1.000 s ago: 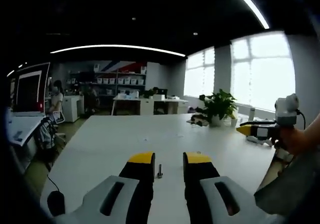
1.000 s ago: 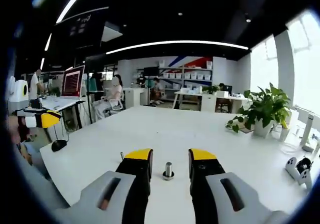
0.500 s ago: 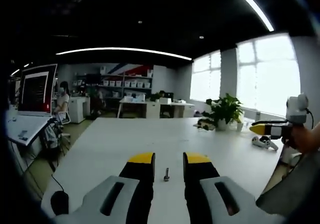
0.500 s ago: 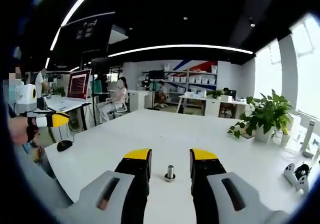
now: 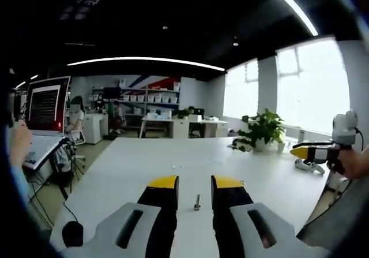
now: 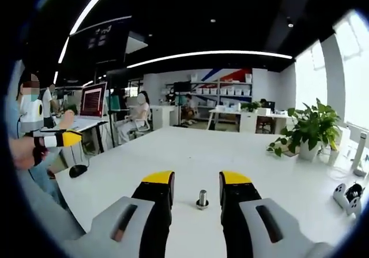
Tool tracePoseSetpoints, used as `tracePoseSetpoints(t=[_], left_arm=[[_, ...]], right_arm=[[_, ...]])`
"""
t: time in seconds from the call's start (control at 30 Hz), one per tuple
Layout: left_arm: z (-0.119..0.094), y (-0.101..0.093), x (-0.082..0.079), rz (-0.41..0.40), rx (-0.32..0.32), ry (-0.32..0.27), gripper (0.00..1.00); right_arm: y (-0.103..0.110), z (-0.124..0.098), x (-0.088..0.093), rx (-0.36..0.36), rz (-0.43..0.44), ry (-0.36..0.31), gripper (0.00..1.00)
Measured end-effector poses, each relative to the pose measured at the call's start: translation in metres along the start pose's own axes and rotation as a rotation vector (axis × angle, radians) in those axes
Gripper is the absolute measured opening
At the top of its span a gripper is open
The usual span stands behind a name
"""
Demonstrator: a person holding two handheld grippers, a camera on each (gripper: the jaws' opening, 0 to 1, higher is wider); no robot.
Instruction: Place the washer onto the threaded stud by aligning its center hole with the stud, sliding it down to the base, and recovering from edge contact or off-axis alignment until the washer reaches the visible bottom stop.
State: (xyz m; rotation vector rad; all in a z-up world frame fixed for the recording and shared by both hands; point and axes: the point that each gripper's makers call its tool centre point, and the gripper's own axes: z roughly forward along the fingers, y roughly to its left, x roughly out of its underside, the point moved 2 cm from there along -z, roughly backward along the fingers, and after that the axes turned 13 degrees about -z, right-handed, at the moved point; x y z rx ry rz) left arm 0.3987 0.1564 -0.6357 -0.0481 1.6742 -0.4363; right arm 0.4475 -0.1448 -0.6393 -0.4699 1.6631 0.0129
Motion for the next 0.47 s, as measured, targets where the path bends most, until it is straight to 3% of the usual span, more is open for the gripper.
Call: tracePoseSetpoints(t=[0.47], left_arm=[[-0.0006, 0.003, -0.0024, -0.022, -0.009, -0.016, 0.2]], right_arm=[[0.0003, 0.0003, 0.0037, -0.001, 0.006, 0.019, 0.33]])
